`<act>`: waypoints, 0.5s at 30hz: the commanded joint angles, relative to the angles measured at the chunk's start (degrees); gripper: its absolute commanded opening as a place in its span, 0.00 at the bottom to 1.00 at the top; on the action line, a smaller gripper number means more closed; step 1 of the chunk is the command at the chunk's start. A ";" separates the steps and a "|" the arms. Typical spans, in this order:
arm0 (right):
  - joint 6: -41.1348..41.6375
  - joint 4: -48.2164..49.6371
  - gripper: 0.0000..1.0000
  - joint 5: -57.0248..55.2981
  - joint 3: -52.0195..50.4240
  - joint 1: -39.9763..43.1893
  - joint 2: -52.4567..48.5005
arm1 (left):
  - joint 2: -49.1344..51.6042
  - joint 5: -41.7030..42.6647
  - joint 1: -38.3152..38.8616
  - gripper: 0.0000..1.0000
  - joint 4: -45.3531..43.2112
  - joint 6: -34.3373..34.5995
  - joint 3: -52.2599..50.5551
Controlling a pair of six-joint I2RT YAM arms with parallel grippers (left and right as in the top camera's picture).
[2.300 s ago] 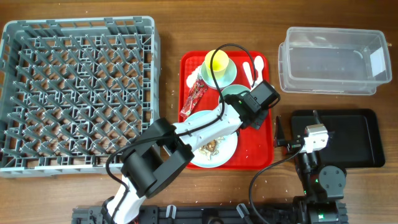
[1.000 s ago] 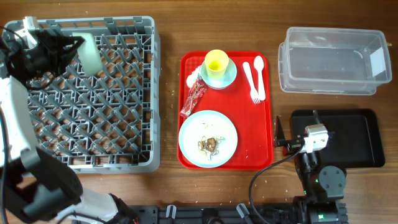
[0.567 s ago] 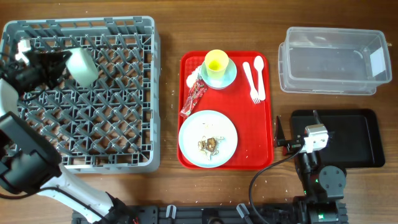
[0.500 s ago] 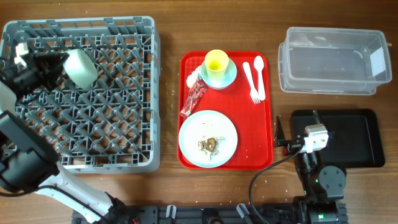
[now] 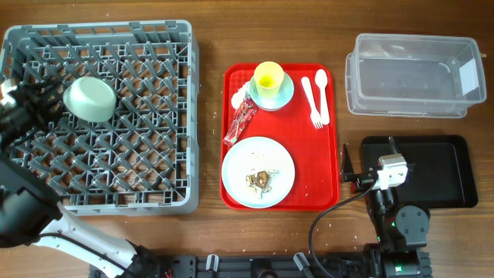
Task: Sort waste into correct bins and load items into the dishwasher rack
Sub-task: 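Carry the bowl left over the rack and set it down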
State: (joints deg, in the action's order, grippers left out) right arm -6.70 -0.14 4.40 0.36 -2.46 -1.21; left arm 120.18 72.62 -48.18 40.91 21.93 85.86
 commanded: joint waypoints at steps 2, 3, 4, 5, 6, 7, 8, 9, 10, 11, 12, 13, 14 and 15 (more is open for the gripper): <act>0.72 0.17 1.00 -0.59 -0.02 0.24 0.39 | -2.05 -12.13 -2.73 0.51 3.65 1.53 0.31; 0.70 0.17 1.00 -0.59 -0.02 0.24 0.39 | -3.80 -15.02 -2.64 0.52 4.28 2.54 0.31; 0.72 0.17 1.00 -0.59 -0.02 0.24 0.39 | -6.43 -17.92 -1.86 0.54 4.92 2.54 0.31; 0.70 0.17 1.00 -0.59 -0.02 0.24 0.39 | -9.05 -21.51 -0.70 0.54 5.60 2.54 0.31; 0.70 0.17 1.00 -0.59 -0.02 0.24 0.42 | -11.85 -25.70 1.01 0.50 6.43 2.54 0.31; 0.72 0.17 1.00 -0.59 -0.02 0.24 0.39 | -13.77 -28.94 2.58 0.41 6.84 2.51 0.31; 0.72 0.17 1.00 -0.59 -0.02 0.24 0.39 | -16.04 -33.33 5.18 0.24 6.97 2.51 0.31; 0.72 0.17 1.00 -0.59 -0.02 0.24 0.39 | -17.88 -37.55 8.44 0.06 6.86 2.51 0.31; 0.70 0.17 1.00 -0.59 -0.02 0.24 0.39 | -19.04 -41.99 12.39 0.04 6.23 2.51 0.31; 0.72 0.17 1.00 -0.59 -0.02 0.24 0.39 | -19.23 -45.88 16.33 0.04 5.40 2.47 0.31; 0.70 0.17 1.00 -0.59 -0.02 0.24 0.39 | -18.80 -52.48 21.64 0.04 4.98 2.49 0.31; 0.72 0.17 1.00 -0.59 -0.02 0.24 0.39 | -17.99 -58.80 25.81 0.04 4.96 2.51 0.31; 0.72 0.17 1.00 -0.59 -0.02 0.24 0.39 | -16.83 -65.66 29.83 0.04 4.96 2.54 0.31; 0.72 0.17 1.00 -0.59 -0.02 0.24 0.42 | -15.28 -72.78 33.62 0.04 5.07 2.58 0.31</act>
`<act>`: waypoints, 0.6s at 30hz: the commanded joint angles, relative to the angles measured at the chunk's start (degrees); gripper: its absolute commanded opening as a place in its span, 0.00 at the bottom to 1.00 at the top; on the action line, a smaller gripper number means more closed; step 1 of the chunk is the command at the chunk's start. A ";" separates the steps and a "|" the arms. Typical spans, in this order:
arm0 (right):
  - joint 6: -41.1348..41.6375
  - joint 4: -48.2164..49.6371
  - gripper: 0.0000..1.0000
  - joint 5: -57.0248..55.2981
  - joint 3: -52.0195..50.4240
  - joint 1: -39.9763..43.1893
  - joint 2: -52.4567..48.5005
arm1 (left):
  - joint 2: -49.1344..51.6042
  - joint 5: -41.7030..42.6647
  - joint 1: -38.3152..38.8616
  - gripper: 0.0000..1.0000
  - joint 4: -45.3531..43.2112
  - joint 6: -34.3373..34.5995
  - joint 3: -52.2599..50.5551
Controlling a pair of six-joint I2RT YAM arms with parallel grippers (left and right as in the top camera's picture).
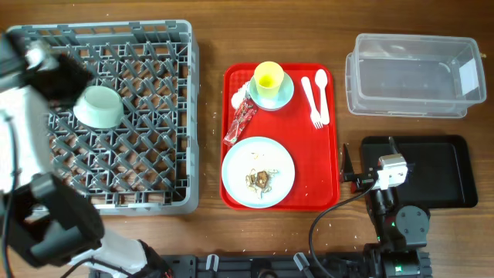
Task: Sort waste into correct bins and load items into the dishwasher rack
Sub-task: 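Carry the bowl left over the rack and set it down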
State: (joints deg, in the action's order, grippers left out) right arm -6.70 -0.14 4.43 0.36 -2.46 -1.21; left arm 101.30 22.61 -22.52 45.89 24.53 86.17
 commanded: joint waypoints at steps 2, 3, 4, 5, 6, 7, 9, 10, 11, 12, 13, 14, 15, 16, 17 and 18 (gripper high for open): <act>0.72 0.17 1.00 -0.61 -0.02 0.24 0.39 | 5.68 -31.78 11.45 0.04 0.31 3.21 -0.02; 0.70 0.17 1.00 -0.61 -0.02 0.24 0.39 | 6.51 -33.99 12.15 0.04 0.28 3.61 -0.02; 0.72 0.17 1.00 -0.61 -0.02 0.24 0.42 | 7.30 -34.97 12.24 0.04 0.72 3.63 -0.02; 0.72 0.17 1.00 -0.61 -0.02 0.24 0.39 | 7.52 -35.63 11.87 0.04 1.33 4.11 -0.02; 0.70 0.17 1.00 -0.61 -0.02 0.24 0.39 | 7.54 -36.81 11.30 0.04 2.25 5.88 -0.02; 0.72 0.17 1.00 -0.61 -0.02 0.24 0.39 | 7.52 -37.29 10.54 0.04 2.99 6.91 0.00; 0.72 0.17 1.00 -0.61 -0.02 0.24 0.42 | 7.45 -37.27 8.02 0.04 4.72 7.98 0.00; 0.70 0.17 1.00 -0.61 -0.02 0.24 0.39 | 7.45 -37.24 6.99 0.04 5.62 8.94 0.00; 0.70 0.17 1.00 -0.61 -0.02 0.24 0.42 | 7.23 -37.05 5.97 0.04 6.38 9.92 0.00; 0.72 0.17 1.00 -0.61 -0.02 0.24 0.42 | 6.80 -37.03 4.98 0.04 7.13 11.17 0.00; 0.72 0.17 1.00 -0.61 -0.02 0.24 0.39 | 6.19 -37.05 4.42 0.04 7.61 12.11 0.00; 0.72 0.17 1.00 -0.59 -0.02 0.24 0.39 | 4.50 -36.30 3.41 0.04 8.20 12.63 0.00; 0.70 0.17 1.00 -0.61 -0.02 0.24 0.39 | 3.72 -36.11 3.02 0.04 8.55 13.46 0.00; 0.70 0.17 1.00 -0.61 -0.02 0.24 0.39 | 2.93 -35.93 2.60 0.04 9.05 14.12 0.00; 0.72 0.17 1.00 -0.61 -0.02 0.24 0.39 | 2.36 -35.45 2.19 0.04 9.31 14.62 0.00; 0.70 0.17 1.00 -0.61 -0.02 0.24 0.39 | 1.53 -33.18 1.51 0.04 9.73 14.95 0.00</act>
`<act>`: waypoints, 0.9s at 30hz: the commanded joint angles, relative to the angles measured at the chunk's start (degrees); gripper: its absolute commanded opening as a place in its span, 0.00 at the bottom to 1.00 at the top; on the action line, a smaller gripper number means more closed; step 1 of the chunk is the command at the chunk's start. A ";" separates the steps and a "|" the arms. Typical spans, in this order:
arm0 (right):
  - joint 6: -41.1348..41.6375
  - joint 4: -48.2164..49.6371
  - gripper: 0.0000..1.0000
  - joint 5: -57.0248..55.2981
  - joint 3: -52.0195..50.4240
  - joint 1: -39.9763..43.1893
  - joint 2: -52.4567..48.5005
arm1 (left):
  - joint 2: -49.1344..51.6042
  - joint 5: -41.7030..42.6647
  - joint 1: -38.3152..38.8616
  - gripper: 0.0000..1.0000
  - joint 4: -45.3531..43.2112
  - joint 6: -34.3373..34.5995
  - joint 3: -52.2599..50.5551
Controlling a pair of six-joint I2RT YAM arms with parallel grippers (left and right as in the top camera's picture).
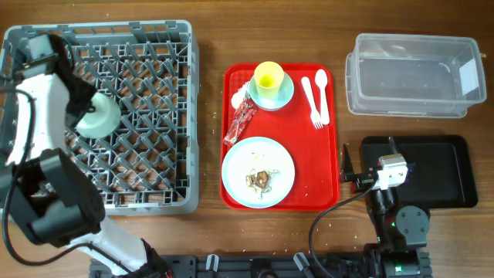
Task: Sort waste into correct bins and load items into the dishwasher rack
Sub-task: 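Carry the bowl left over the rack and set it down, then grasp the yellow cup out of the small bowl with the left gripper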
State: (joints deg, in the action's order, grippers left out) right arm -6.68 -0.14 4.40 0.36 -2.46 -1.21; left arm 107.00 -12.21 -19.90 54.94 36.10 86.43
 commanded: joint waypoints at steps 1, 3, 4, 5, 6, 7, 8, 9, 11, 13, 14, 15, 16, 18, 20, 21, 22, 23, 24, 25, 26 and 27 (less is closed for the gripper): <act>0.70 0.17 1.00 -0.59 -0.02 0.24 0.39 | -4.83 4.81 -1.44 0.04 1.18 3.39 -0.26; 0.70 0.17 1.00 -0.59 -0.02 0.24 0.39 | -6.73 12.61 -1.46 0.04 1.95 2.27 -0.26; 0.68 0.17 1.00 -0.59 -0.02 0.24 0.39 | -8.22 18.25 -0.74 0.04 1.55 -0.37 -0.26; 0.70 0.17 1.00 -0.57 -0.02 0.24 0.39 | -9.68 21.88 0.26 0.04 1.42 -1.90 -0.26; 0.70 0.17 1.00 -0.59 -0.02 0.24 0.39 | -11.45 24.72 2.05 0.04 1.46 -2.97 -0.26; 0.70 0.17 1.00 -0.59 -0.02 0.24 0.39 | -12.81 26.03 4.13 0.04 1.53 -3.15 -0.26; 0.68 0.17 1.00 -0.59 -0.02 0.24 0.39 | -14.25 28.33 7.82 0.04 1.33 -4.70 -0.26; 0.68 0.17 1.00 -0.59 -0.02 0.24 0.39 | -14.69 29.75 11.08 0.04 1.05 -6.40 -0.26; 0.70 0.17 1.00 -0.59 -0.02 0.24 0.39 | -14.16 30.21 19.56 0.19 0.90 -8.28 -0.26; 0.68 0.17 1.00 -0.59 -0.02 0.24 0.39 | -12.72 29.92 27.02 0.69 -0.72 -10.49 -0.28; 0.70 0.17 1.00 -0.59 -0.02 0.24 0.39 | -11.21 29.05 32.50 0.79 -3.21 -11.89 -0.28; 0.70 0.17 1.00 -0.59 -0.02 0.24 0.39 | -10.21 27.50 35.47 0.80 -4.92 -12.13 -0.28; 0.72 0.17 1.00 -0.59 -0.02 0.24 0.42 | -8.74 23.89 39.63 0.80 -7.89 -12.11 -0.28; 0.70 0.17 1.00 -0.59 -0.02 0.24 0.39 | -6.58 17.92 45.03 0.76 -14.21 -12.15 -0.28; 0.70 0.17 1.00 -0.59 -0.02 0.24 0.42 | -4.22 12.22 49.75 0.72 -21.18 -14.80 -0.28; 0.68 0.17 1.00 -0.59 -0.02 0.24 0.39 | -2.67 9.68 52.41 0.72 -24.90 -17.68 -0.28; 0.70 0.17 1.00 -0.59 -0.02 0.24 0.42 | -1.05 8.63 54.73 0.72 -28.17 -20.50 -0.28; 0.70 0.17 1.00 -0.59 -0.02 0.24 0.39 | 0.72 8.66 56.87 0.72 -31.08 -23.65 -0.28; 0.70 0.17 1.00 -0.59 -0.02 0.24 0.39 | 2.12 8.63 58.36 0.72 -33.16 -25.70 -0.28; 0.70 0.17 1.00 -0.59 -0.02 0.24 0.39 | 3.41 8.61 59.32 0.71 -34.88 -27.15 -0.28; 0.70 0.17 1.00 -0.59 -0.02 0.24 0.39 | 5.03 7.72 60.30 0.67 -37.11 -28.48 -0.28; 0.70 0.17 1.00 -0.59 -0.02 0.24 0.42 | 6.71 5.66 61.00 0.64 -39.10 -28.44 -0.28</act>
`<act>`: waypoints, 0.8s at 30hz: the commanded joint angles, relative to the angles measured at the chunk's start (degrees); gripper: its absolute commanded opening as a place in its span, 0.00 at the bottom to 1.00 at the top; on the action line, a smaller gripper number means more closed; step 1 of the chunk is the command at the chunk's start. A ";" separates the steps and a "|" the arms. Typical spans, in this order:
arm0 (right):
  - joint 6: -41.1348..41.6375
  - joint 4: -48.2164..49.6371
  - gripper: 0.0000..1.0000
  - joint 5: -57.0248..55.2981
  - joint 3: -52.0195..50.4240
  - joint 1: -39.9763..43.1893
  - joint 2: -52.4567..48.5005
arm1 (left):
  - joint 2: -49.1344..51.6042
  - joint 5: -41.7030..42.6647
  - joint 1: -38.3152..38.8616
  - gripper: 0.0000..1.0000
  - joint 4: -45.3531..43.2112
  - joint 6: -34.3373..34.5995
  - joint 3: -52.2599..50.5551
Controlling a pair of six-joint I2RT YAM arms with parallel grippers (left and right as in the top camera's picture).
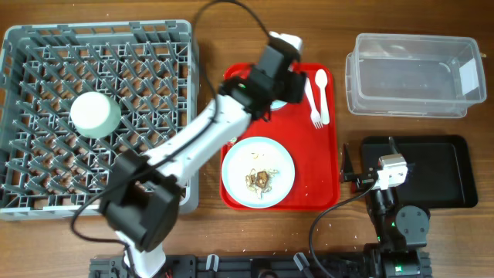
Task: Sort waste into correct bins and load items into the dishwasher rack
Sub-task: 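Grasp the yellow cup out of the small bowl with the left gripper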
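My left gripper [284,77] hangs over the back of the red tray [333,154], right where the yellow cup and its saucer stand, and it hides them. Whether its jaws are open cannot be made out from above. The pale green bowl [95,114] lies upside down in the grey dishwasher rack [100,31], with nothing touching it. A white plate with food scraps [258,171] sits at the tray's front, and a white fork and spoon [317,94] at its right. The red wrapper is mostly under my left arm. My right gripper [345,166] rests by the tray's right edge, holding nothing.
A clear plastic bin [413,73] stands at the back right. A black bin [432,170] lies at the front right, with the right arm's base over its left part. My left arm crosses the rack's right edge and the tray's left side.
The left gripper has left the green bowl in the rack and now hangs over the back of the red tray, above the cup. The bowl stays where it was. The right arm has not moved.
The left gripper was at the rack's left side with the green bowl at its tip. Over the following two moments the bowl sat slightly lower and more to the right, still at the gripper. Now the bowl rests alone in the rack and the gripper is over the tray.
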State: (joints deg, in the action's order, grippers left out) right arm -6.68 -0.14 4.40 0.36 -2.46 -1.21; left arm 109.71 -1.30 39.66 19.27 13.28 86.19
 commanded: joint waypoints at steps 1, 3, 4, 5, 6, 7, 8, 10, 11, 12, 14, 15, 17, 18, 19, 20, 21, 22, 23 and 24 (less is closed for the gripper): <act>0.70 0.17 1.00 -0.57 -0.02 0.24 0.39 | 5.25 -7.04 1.62 0.61 -4.83 -5.62 -0.04; 0.68 0.17 1.00 -0.59 -0.02 0.24 0.39 | 7.37 -10.25 1.46 0.59 -6.84 -5.62 -0.04; 0.70 0.17 1.00 -0.59 -0.02 0.24 0.39 | 8.20 -11.67 1.29 0.59 -7.43 -5.66 -0.04; 0.70 0.17 1.00 -0.59 -0.02 0.24 0.39 | 8.98 -13.22 0.98 0.57 -7.98 -7.02 -0.04; 0.70 0.17 1.00 -0.59 -0.02 0.24 0.39 | 9.16 -13.97 0.76 0.56 -8.17 -7.37 -0.04; 0.70 0.17 1.00 -0.59 -0.02 0.24 0.39 | 9.18 -15.13 0.52 0.56 -8.48 -7.41 -0.04; 0.70 0.17 1.00 -0.59 -0.02 0.24 0.39 | 9.18 -15.93 0.33 0.54 -9.29 -8.37 -0.04; 0.70 0.17 1.00 -0.59 -0.02 0.24 0.39 | 9.14 -16.13 0.20 0.55 -10.56 -8.59 -0.02; 0.70 0.17 1.00 -0.59 -0.02 0.24 0.39 | 9.14 -16.11 0.20 0.55 -10.51 -8.59 -0.02; 0.70 0.17 1.00 -0.59 -0.02 0.24 0.39 | 9.14 -15.50 0.26 0.54 -9.77 -8.57 -0.04; 0.70 0.17 1.00 -0.59 -0.02 0.24 0.39 | 9.51 -9.84 0.24 0.47 -6.49 -8.28 -0.04; 0.70 0.17 1.00 -0.59 -0.02 0.24 0.39 | 9.70 -8.66 0.24 0.44 -5.51 -8.11 -0.04; 0.70 0.17 1.00 -0.59 -0.02 0.24 0.39 | 9.99 -8.57 0.24 0.33 -4.35 -7.78 -0.04; 0.70 0.17 1.00 -0.59 -0.02 0.24 0.39 | 9.99 -8.59 0.24 0.29 -4.11 -7.04 -0.04; 0.70 0.17 1.00 -0.59 -0.02 0.24 0.39 | 9.99 -8.55 0.24 0.25 -4.07 -6.36 -0.04; 0.70 0.17 1.00 -0.59 -0.02 0.24 0.39 | 9.99 -8.57 0.24 0.23 -4.07 -6.38 -0.04; 0.68 0.17 1.00 -0.59 -0.02 0.24 0.39 | 9.99 -8.59 0.24 0.20 -4.09 -6.40 -0.04; 0.68 0.17 1.00 -0.59 -0.02 0.24 0.39 | 9.99 -8.63 0.22 0.13 -4.00 -6.43 -0.04; 0.70 0.17 1.00 -0.59 -0.02 0.24 0.39 | 9.99 -8.63 0.20 0.07 -3.98 -6.43 -0.04; 0.70 0.17 1.00 -0.59 -0.02 0.24 0.39 | 9.97 -8.92 0.20 0.04 -4.02 -6.43 -0.02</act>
State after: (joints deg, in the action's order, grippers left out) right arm -6.70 -0.14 4.43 0.36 -2.46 -1.21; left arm 118.67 -10.57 40.01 15.25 6.61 86.21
